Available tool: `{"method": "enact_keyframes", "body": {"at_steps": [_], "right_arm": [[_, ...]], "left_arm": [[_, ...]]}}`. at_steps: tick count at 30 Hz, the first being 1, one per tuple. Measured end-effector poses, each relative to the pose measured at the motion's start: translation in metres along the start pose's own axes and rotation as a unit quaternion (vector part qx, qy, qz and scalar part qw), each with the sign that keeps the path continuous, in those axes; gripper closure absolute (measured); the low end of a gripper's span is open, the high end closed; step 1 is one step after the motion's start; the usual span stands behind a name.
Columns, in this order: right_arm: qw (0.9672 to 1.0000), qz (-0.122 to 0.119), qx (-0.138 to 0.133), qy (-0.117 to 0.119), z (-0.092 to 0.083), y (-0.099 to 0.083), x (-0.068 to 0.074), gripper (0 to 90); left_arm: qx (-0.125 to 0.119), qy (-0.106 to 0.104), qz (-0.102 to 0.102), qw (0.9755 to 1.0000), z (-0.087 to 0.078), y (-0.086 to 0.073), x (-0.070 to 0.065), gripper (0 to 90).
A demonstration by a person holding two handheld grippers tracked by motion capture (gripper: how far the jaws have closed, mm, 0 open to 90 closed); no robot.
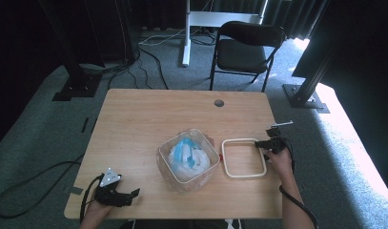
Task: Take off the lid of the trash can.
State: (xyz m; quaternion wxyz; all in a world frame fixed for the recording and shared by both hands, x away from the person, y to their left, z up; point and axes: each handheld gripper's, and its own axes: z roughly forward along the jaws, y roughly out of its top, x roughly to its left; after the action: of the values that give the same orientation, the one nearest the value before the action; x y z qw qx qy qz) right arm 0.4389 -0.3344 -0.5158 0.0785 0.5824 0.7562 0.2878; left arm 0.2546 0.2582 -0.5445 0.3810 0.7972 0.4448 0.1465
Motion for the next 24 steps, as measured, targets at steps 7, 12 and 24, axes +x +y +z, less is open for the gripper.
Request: {"method": "enact_keyframes", "body": {"at_steps": [7, 12, 24], "right_arm": [[0.9999, 0.000, 0.000, -0.013, -0.002, -0.001, -0.002, 69.7], [0.9999, -0.004, -0.010, -0.006, -0.008, 0.001, 0.001, 64.3], [0.9960, -0.016, -0.067, 0.056, -0.036, 0.008, 0.032, 38.4]], "left_arm": [[-0.003, -0.002, 0.000, 1.0000, 0.000, 0.000, 0.000, 1.7], [-0.002, -0.002, 0.000, 1.0000, 0.000, 0.000, 0.000, 1.7], [-0.002, -0.003, 0.000, 1.0000, 0.000, 0.000, 0.000, 1.7]]}}
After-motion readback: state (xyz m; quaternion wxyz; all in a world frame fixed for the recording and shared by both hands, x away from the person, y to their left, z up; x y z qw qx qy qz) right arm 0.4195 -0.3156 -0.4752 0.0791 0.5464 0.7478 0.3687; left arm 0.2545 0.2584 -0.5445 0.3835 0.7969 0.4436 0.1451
